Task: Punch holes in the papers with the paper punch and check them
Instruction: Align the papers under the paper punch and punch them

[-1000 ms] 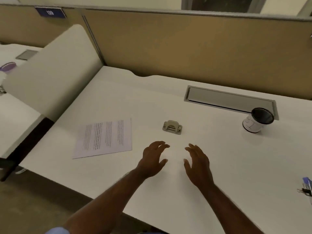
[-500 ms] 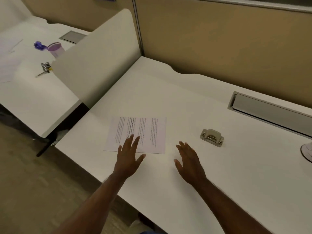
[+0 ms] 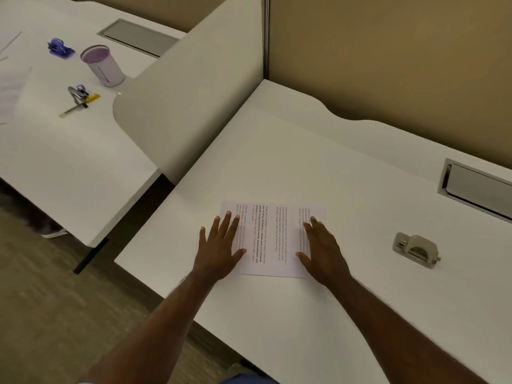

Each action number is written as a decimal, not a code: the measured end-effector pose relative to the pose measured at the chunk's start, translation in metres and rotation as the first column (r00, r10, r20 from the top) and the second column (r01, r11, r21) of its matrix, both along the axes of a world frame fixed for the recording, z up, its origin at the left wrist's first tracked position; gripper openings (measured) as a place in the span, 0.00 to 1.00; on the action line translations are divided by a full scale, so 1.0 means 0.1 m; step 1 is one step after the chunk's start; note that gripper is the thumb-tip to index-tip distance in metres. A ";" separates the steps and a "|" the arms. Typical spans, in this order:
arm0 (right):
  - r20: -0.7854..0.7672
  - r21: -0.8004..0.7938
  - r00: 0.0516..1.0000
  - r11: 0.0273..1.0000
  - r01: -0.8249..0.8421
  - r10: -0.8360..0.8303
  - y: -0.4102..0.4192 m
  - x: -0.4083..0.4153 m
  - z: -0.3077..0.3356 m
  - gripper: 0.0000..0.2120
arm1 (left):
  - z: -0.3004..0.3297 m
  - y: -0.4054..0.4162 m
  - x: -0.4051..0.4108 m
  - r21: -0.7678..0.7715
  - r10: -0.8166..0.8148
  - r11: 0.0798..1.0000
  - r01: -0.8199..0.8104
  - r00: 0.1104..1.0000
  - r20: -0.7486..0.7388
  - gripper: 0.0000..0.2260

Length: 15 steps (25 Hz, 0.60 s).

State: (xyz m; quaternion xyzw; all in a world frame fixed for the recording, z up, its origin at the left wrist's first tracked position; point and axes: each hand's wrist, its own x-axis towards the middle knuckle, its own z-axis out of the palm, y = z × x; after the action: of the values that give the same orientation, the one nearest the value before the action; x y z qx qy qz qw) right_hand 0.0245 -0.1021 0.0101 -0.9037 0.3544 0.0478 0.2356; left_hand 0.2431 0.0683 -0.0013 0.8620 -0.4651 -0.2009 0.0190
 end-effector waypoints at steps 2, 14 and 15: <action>-0.080 0.002 0.997 1.000 -0.019 0.019 -0.16 0.14 -0.01 0.42 | -0.03 -0.11 0.15 0.032 -0.026 0.999 0.027 0.999 -0.020 0.41; -0.385 -0.011 0.921 0.998 -0.068 0.059 -0.64 0.56 0.00 0.67 | 0.04 -0.54 0.86 0.204 -0.224 0.952 0.230 0.973 -0.051 0.57; -0.399 -0.018 0.915 0.997 -0.070 0.057 -0.65 0.59 0.01 0.67 | 0.05 -0.55 0.88 0.188 -0.227 0.955 0.229 0.973 -0.031 0.56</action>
State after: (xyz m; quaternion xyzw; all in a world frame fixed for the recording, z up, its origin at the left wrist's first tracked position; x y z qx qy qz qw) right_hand 0.0832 -0.1673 0.0114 -0.8898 0.3660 0.2325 0.1425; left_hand 0.3307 0.0135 0.0034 0.7994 -0.5401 -0.2491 -0.0846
